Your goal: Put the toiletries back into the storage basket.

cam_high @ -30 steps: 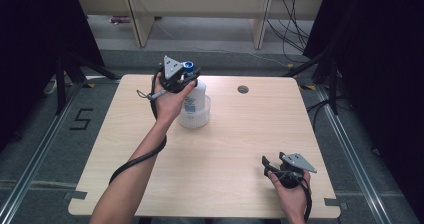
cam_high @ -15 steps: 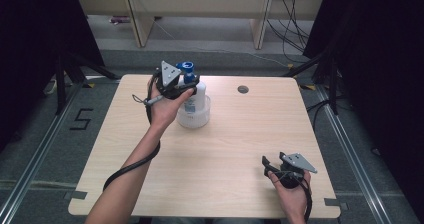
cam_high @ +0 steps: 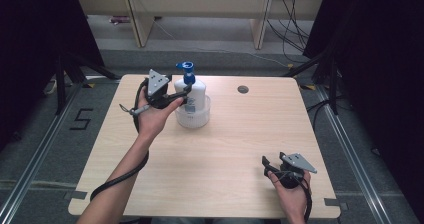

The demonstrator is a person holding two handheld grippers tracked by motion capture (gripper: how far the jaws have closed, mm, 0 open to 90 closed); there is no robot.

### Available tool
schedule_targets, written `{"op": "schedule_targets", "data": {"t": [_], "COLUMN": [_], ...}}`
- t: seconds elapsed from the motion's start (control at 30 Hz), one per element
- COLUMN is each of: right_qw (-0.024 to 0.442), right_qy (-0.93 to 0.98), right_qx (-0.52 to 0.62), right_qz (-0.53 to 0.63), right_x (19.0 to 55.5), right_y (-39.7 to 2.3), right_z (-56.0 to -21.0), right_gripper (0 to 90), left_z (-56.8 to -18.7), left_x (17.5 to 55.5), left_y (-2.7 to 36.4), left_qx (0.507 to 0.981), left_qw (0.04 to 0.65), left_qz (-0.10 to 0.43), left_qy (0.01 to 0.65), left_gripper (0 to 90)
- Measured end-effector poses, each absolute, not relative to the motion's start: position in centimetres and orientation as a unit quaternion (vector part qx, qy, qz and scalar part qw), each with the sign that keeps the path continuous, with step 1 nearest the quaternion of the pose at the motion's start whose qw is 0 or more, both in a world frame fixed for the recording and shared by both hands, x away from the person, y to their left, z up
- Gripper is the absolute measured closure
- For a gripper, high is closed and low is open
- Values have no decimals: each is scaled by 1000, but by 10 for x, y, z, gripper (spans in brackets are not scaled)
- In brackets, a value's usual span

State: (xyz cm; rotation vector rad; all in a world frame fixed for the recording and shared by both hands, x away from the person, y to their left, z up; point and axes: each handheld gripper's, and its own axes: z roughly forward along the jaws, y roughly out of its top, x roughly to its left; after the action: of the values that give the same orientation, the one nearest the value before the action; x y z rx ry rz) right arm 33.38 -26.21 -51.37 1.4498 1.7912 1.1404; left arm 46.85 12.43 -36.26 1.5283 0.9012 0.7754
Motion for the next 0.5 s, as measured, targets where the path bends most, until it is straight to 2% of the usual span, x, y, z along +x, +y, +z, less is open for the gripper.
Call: {"op": "schedule_targets", "data": {"t": [0.5], "right_qw": [286], "right_qy": [671], "right_qx": [535], "right_qz": [426], "right_x": [335], "right_y": [-262], "right_z": [-514], "right_gripper": [314], "left_z": [-390], "left_x": [427], "left_y": [149], "left_qx": [654], "left_qw": [573], "left_qz": [312], "left_qy": [383], "left_gripper": [254]}}
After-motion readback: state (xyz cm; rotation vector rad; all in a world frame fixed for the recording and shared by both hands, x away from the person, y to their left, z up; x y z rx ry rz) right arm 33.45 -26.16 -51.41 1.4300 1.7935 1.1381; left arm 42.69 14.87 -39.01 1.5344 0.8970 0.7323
